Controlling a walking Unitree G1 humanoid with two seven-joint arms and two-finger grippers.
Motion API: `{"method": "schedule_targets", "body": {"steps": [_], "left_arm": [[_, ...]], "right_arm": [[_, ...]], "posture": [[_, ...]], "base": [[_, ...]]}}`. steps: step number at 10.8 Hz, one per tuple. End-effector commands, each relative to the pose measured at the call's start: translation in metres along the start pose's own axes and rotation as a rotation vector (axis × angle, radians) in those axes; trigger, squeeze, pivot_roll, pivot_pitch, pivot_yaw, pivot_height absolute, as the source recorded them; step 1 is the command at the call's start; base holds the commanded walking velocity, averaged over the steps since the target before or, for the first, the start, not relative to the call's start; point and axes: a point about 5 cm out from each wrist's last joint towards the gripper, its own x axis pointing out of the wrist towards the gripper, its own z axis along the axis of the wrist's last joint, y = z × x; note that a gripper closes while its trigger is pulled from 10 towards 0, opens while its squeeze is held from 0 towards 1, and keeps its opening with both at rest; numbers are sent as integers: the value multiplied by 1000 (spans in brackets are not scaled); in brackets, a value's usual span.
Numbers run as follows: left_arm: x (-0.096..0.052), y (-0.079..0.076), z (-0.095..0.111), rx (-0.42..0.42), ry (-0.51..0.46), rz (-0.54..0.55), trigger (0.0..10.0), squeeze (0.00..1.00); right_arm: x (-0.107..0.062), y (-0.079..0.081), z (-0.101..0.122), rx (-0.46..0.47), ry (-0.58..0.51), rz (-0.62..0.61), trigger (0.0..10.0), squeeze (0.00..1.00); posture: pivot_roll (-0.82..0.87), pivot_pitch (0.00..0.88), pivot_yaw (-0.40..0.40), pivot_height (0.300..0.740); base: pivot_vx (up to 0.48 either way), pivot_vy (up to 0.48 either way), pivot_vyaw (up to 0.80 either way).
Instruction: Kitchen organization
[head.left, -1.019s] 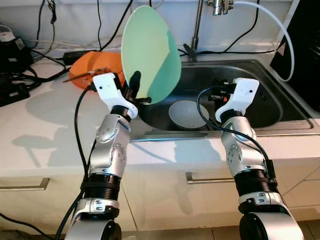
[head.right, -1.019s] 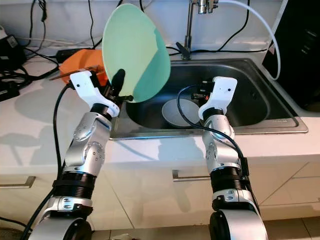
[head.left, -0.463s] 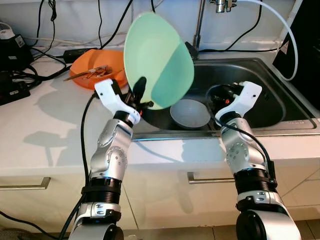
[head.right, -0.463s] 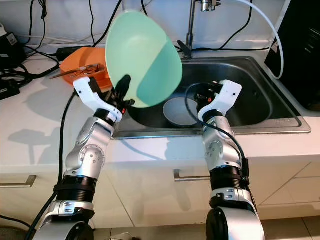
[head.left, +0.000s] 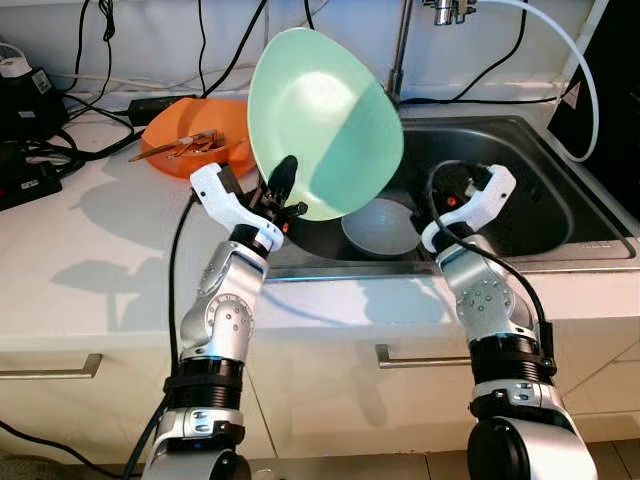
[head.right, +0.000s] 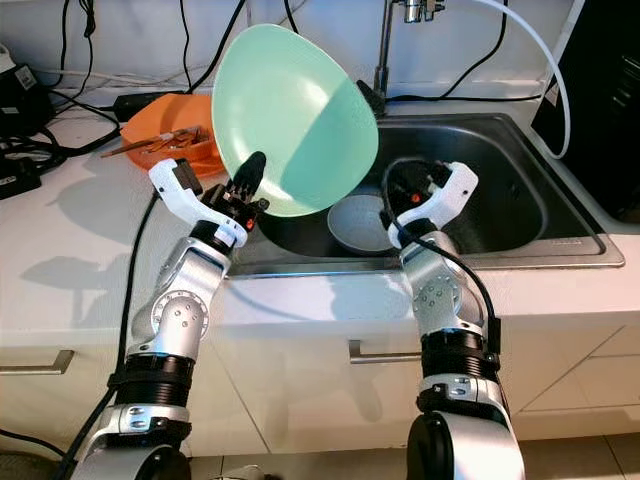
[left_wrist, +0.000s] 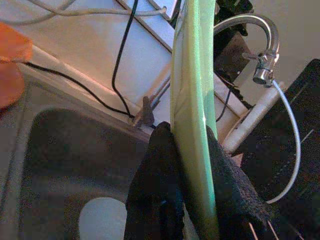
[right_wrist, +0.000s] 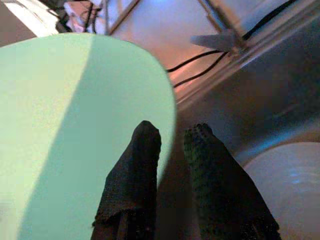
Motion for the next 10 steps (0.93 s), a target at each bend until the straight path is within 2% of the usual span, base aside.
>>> {"method": "schedule_targets", "body": {"steps": [1,5,6,7,10], "left_arm": [[3,-12,8,-9,-33,-72,10000,0],[3,-18,4,-40,-21,-96,10000,0],[3,-15,6,-33,-31,-78,10000,0],[2,-12,7,-26,-36,-61,10000,0],[2,-8,10,1,-43,-33,10000,0]], "right_arm": [[2,12,6,27,-19,83,10000,0],[-2,16,5,87,-7,142,10000,0],[-3,15,7,87,-13,134,10000,4],[-3,12,9,86,-21,113,10000,937],[-3,7,13,77,-35,82,10000,933]], "posture": [[86,0,32,740],[83,0,34,740],[84,0,34,740],[85,0,35,740],[86,0,34,740]], "base": [[0,0,0],[0,0,0],[0,0,0],[0,0,0],[0,0,0]]}}
